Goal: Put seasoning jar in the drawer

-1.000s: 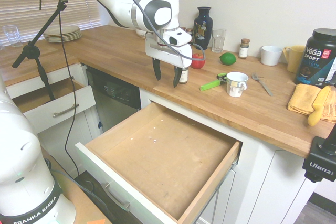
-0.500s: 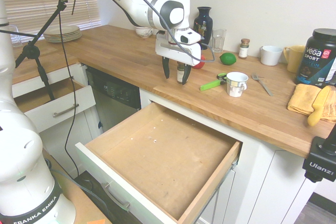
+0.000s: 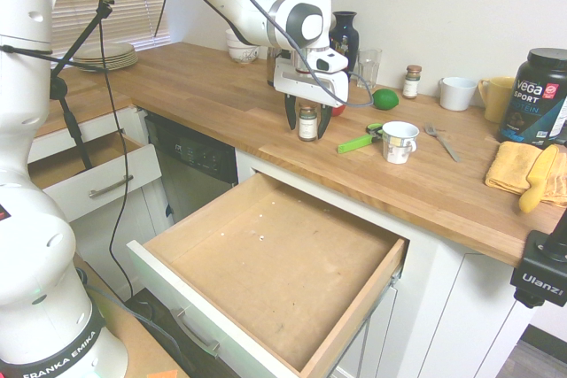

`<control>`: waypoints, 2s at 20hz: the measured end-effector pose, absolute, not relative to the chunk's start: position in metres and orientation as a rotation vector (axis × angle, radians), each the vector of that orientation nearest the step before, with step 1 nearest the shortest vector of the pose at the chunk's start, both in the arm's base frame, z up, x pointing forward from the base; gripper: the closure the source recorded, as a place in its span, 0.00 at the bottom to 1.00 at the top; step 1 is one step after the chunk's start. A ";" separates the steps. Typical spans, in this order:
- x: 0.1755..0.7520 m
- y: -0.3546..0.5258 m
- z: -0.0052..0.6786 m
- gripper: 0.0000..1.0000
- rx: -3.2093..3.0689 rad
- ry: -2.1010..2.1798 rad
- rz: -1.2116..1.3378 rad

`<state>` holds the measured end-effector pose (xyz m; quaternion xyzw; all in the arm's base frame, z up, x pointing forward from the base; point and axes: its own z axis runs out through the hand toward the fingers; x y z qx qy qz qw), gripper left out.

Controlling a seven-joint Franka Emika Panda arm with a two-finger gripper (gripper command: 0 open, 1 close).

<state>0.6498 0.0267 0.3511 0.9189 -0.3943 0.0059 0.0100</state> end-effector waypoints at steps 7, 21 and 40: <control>0.658 0.028 0.344 1.00 2.865 -1.228 0.007; 0.665 0.034 0.339 1.00 2.868 -1.216 0.006; 0.622 0.022 0.392 1.00 2.863 -1.241 0.031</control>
